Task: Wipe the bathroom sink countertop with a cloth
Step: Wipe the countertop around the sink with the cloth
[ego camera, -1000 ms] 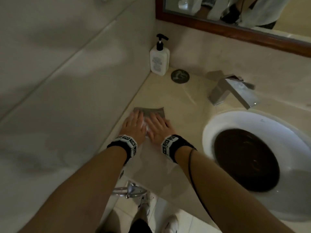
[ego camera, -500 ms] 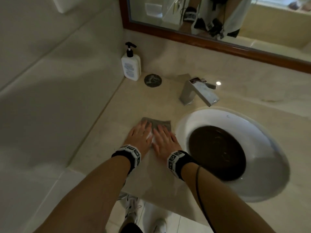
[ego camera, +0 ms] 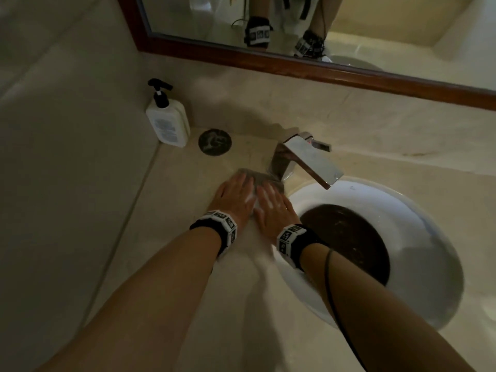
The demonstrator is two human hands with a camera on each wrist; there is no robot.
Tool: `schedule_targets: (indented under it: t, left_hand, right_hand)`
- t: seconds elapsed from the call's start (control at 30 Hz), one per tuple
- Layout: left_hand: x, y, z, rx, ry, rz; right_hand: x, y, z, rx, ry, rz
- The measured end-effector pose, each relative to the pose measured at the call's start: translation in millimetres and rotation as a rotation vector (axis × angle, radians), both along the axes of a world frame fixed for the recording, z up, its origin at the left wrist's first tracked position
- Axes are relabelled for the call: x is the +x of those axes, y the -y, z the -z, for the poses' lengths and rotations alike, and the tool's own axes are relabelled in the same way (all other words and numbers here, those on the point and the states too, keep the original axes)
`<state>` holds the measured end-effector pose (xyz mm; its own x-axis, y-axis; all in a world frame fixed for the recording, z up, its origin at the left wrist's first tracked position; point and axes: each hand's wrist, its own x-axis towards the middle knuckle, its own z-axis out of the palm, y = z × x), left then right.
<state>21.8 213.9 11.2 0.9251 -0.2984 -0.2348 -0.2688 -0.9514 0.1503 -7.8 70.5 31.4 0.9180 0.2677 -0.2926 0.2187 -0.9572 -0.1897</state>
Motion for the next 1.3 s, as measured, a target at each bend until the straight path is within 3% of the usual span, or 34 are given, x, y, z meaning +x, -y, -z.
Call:
schedule_targets:
  t: [0.37, 0.53, 0.77, 0.93, 1.3]
  left_hand:
    - [5.3, 0.1, -0.2, -0.009, 0.007, 0.059]
    - [-35.8, -5.0, 6.2, -0.018, 0.033, 0.019]
    - [-102.8, -10.3, -7.2, 0.118, 0.068, 0.033]
    - [-144.5, -18.5, 0.1, 0.017, 0.0, -0.036]
    - [-133.4, -42.1, 4.2, 0.03, 0.022, -0.205]
  right_hand:
    - [0.5, -1.5, 14.2, -0.01, 0.006, 0.041]
    - [-37.6, -4.8, 7.9, 0.071, -0.052, 0.066]
    - [-91.0, -7.8, 2.2, 0.034, -0.09, -0.022]
    - [-118.2, -10.8, 5.3, 0.121, -0.034, -0.044]
    - [-93.5, -43.0, 6.2, 0.101, -0.025, -0.048]
